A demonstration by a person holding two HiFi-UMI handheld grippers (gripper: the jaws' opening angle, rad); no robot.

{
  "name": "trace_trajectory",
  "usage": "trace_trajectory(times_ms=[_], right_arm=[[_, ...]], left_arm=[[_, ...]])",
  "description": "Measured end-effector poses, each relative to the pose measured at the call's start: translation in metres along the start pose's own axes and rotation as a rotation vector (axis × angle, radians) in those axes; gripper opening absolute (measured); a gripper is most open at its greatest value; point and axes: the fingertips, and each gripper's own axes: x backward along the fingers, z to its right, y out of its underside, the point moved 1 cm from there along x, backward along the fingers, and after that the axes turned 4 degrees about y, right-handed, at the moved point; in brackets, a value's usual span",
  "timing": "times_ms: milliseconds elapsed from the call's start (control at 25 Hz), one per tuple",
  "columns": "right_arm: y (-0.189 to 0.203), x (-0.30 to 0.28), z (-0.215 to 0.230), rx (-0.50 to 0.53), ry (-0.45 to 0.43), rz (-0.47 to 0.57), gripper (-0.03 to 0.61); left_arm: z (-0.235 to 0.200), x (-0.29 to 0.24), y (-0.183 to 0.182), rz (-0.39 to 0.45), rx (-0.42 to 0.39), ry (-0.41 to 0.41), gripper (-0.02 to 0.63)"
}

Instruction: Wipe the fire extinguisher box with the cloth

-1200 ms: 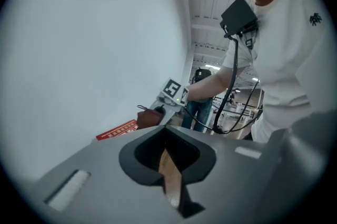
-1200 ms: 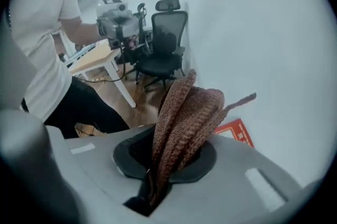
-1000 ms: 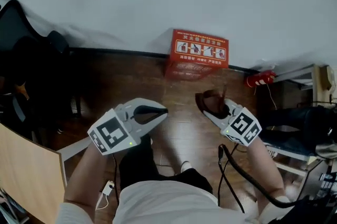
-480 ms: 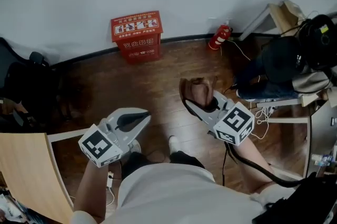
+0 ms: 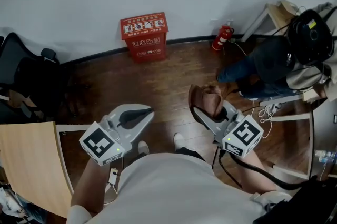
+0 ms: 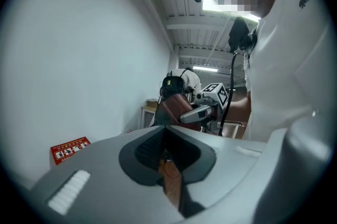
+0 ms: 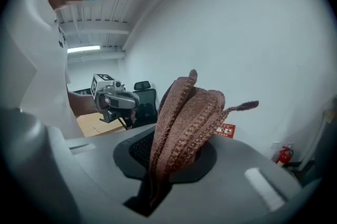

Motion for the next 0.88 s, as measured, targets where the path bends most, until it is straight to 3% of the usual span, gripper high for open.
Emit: trace_trajectory(times_ms=[120,880], right_arm=[[-0.006,0.003,-0.029,0.014,-0.022,0.012,0.046],[-0.022,-0.045,-0.108,0.064,-0.07,0.029,0.044]], left_arm=[[0.016,0.021,0.003,0.007,0.003,-0.014,-0.002],[0.02,0.089,0.026,0.037,-0.005,-0.021,-0.002]])
